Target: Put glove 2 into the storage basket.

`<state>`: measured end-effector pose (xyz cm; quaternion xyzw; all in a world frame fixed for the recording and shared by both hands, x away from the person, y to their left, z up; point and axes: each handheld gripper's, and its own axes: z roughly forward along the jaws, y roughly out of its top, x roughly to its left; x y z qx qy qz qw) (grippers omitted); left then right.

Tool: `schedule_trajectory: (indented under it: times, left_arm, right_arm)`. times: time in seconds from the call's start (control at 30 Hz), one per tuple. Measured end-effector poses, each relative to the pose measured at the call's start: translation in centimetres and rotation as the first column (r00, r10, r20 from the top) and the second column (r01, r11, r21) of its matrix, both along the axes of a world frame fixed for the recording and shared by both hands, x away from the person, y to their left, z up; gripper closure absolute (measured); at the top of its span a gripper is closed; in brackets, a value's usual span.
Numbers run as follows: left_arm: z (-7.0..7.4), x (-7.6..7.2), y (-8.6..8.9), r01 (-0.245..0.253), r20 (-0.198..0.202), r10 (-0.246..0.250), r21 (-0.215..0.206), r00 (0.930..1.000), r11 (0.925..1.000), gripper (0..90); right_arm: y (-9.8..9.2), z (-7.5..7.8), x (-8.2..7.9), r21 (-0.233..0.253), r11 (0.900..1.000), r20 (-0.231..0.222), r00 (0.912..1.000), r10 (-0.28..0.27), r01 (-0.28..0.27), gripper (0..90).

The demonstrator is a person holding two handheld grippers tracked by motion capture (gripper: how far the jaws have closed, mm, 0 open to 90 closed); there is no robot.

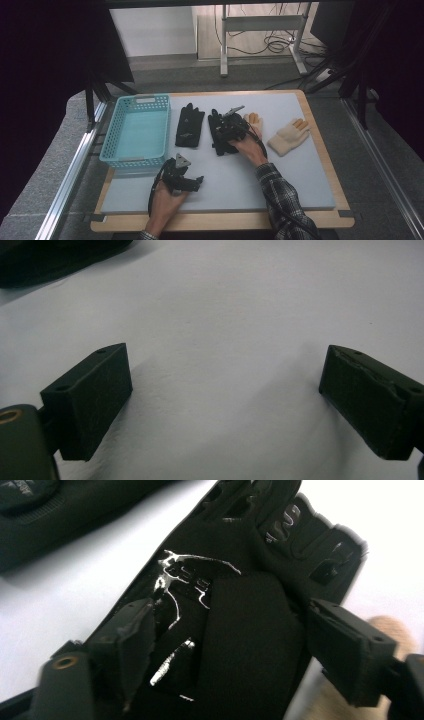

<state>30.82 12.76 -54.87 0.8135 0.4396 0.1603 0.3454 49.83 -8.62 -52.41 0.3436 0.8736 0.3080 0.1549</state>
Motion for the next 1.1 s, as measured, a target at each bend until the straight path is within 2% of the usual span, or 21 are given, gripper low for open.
schedule_trajectory:
  times: [0.1,0.17,0.2,0.23,0.27,0.3,0.33,0.43,0.6,0.67,0.7,0.77,0.8,0.87,0.9,0.93,0.97,1.0,1.1]
  left_arm:
    - [0.0,0.0,0.0,0.000,0.001,0.000,-0.002,1.0000,1.0000,6.9]
    - [0.0,0.0,0.0,0.000,0.001,0.000,-0.001,1.0000,1.0000,6.9]
    - [0.0,0.0,0.0,0.000,0.001,0.000,-0.001,1.0000,1.0000,6.9]
    - [0.0,0.0,0.0,-0.001,0.000,0.001,0.000,1.0000,1.0000,6.9]
    - [0.0,0.0,0.0,-0.001,0.001,0.001,-0.002,1.0000,1.0000,6.9]
    - [0.0,0.0,0.0,-0.001,0.001,0.001,-0.002,1.0000,1.0000,6.9]
    - [0.0,0.0,0.0,-0.001,0.001,0.001,-0.002,1.0000,1.0000,6.9]
    - [0.0,0.0,0.0,-0.001,-0.001,0.001,-0.003,1.0000,1.0000,6.9]
    - [0.0,0.0,0.0,-0.001,0.000,0.001,0.000,1.0000,1.0000,6.9]
    - [0.0,0.0,0.0,-0.001,0.001,0.001,-0.002,1.0000,1.0000,6.9]
    - [0.0,0.0,0.0,0.000,0.001,0.000,-0.001,1.0000,1.0000,6.9]
    - [0.0,0.0,0.0,0.001,0.001,-0.001,0.000,1.0000,1.0000,6.9]
    - [0.0,0.0,0.0,0.001,0.001,-0.001,0.000,1.0000,1.0000,6.9]
    - [0.0,0.0,0.0,-0.001,0.001,0.001,-0.003,1.0000,1.0000,6.9]
    - [0.0,0.0,0.0,0.001,0.002,-0.001,-0.001,1.0000,1.0000,6.9]
    - [0.0,0.0,0.0,0.000,0.002,0.000,-0.002,1.0000,1.0000,6.9]
    - [0.0,0.0,0.0,0.000,0.002,0.000,-0.002,1.0000,1.0000,6.9]
    - [0.0,0.0,0.0,-0.003,0.003,0.003,-0.005,1.0000,1.0000,6.9]
    - [0.0,0.0,0.0,-0.005,0.003,0.005,-0.007,1.0000,1.0000,6.9]
  right_arm:
    - [0.1,-0.1,-0.1,0.014,1.000,-0.015,0.9996,-0.023,0.023,23.6]
    - [0.2,0.3,-0.5,0.013,1.000,-0.032,0.9993,-0.022,0.022,42.0]
    - [0.2,0.3,-0.5,0.013,1.000,-0.032,0.9993,-0.022,0.022,42.0]
    - [0.4,0.5,-1.0,0.014,1.000,-0.037,0.9992,-0.016,0.017,59.4]
    - [0.4,0.6,-1.2,0.007,1.000,-0.039,0.9991,-0.016,0.017,66.7]
    - [0.5,0.7,-1.3,-0.002,1.000,-0.033,0.9993,-0.016,0.016,71.6]
    - [0.5,0.7,-1.3,-0.002,1.000,-0.033,0.9993,-0.016,0.016,71.6]
    - [0.4,1.1,-1.6,0.009,1.000,-0.036,0.9992,-0.018,0.018,80.5]
    - [-0.1,2.0,-2.1,0.037,0.999,-0.041,0.9992,-0.003,0.005,81.0]
    - [-0.4,3.0,-3.0,0.057,0.998,-0.027,0.9996,0.009,-0.007,81.0]
    - [-0.6,4.0,-3.9,0.088,0.996,-0.024,0.9996,0.016,-0.014,81.0]
    - [-0.7,4.6,-4.4,0.098,0.995,-0.010,0.9993,0.037,-0.036,80.9]
    - [-0.8,5.8,-6.1,0.135,0.989,-0.012,0.9981,0.061,-0.058,80.8]
    - [-0.8,6.1,-6.7,0.135,0.988,-0.013,0.9971,0.075,-0.073,80.7]
    - [-0.8,6.9,-8.5,0.119,0.988,-0.003,0.9951,0.099,-0.098,80.5]
    - [-1.0,7.1,-9.4,0.121,0.987,-0.003,0.9946,0.104,-0.103,80.5]
    - [-1.0,7.1,-9.4,0.121,0.987,-0.003,0.9946,0.104,-0.103,80.5]
    - [-1.4,7.1,-11.1,0.154,0.981,-0.027,0.9922,0.122,-0.117,80.3]
    - [-1.9,6.2,-13.0,0.159,0.980,-0.020,0.9920,0.125,-0.120,79.7]
